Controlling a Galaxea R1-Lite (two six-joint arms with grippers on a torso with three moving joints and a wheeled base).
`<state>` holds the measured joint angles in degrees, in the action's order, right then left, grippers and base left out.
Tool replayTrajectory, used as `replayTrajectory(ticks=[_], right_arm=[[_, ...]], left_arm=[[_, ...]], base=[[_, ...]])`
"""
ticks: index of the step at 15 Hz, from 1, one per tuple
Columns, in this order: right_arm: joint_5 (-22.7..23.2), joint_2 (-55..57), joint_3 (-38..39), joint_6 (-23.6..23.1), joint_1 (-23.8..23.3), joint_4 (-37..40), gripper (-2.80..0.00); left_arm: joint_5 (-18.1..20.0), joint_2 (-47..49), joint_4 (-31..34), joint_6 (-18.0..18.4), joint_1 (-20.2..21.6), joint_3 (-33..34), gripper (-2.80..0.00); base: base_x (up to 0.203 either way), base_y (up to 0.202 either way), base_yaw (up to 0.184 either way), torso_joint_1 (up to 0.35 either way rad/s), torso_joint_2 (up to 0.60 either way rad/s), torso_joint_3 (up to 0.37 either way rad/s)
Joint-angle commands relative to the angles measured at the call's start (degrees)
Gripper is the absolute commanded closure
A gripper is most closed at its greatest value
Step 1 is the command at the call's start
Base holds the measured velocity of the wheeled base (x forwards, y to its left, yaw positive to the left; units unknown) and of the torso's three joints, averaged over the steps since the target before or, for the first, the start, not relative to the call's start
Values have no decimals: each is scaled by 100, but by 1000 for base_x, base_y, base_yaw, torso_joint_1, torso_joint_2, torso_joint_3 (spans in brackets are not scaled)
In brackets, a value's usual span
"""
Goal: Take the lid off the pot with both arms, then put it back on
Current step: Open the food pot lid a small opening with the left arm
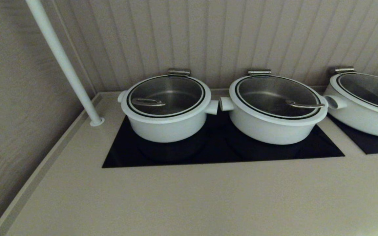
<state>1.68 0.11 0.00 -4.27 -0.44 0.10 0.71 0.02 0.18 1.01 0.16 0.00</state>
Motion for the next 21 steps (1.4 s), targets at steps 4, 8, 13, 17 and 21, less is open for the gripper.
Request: replayTrajectory(ticks=[4,8,13,17,21], right_arm=[[-1,-2,0,40,0,-2,0],[-1,-2,0,27,0,-2,0],[-1,-2,0,28,0,-2,0],[-1,-2,0,14,0,-2,0],[-1,-2,0,40,0,-2,0]], left_arm=[[0,-2,-1,4,2,0,0],[0,-2,-1,2,0,0,0],[0,-2,-1,1,2,0,0],[0,-2,-1,4,2,0,0],[8,-2,8,66,2,0,0]], base=[[0,0,0,0,0,0],[0,0,0,0,0,0],[0,0,0,0,0,0],[0,0,0,0,0,0],[0,0,0,0,0,0]])
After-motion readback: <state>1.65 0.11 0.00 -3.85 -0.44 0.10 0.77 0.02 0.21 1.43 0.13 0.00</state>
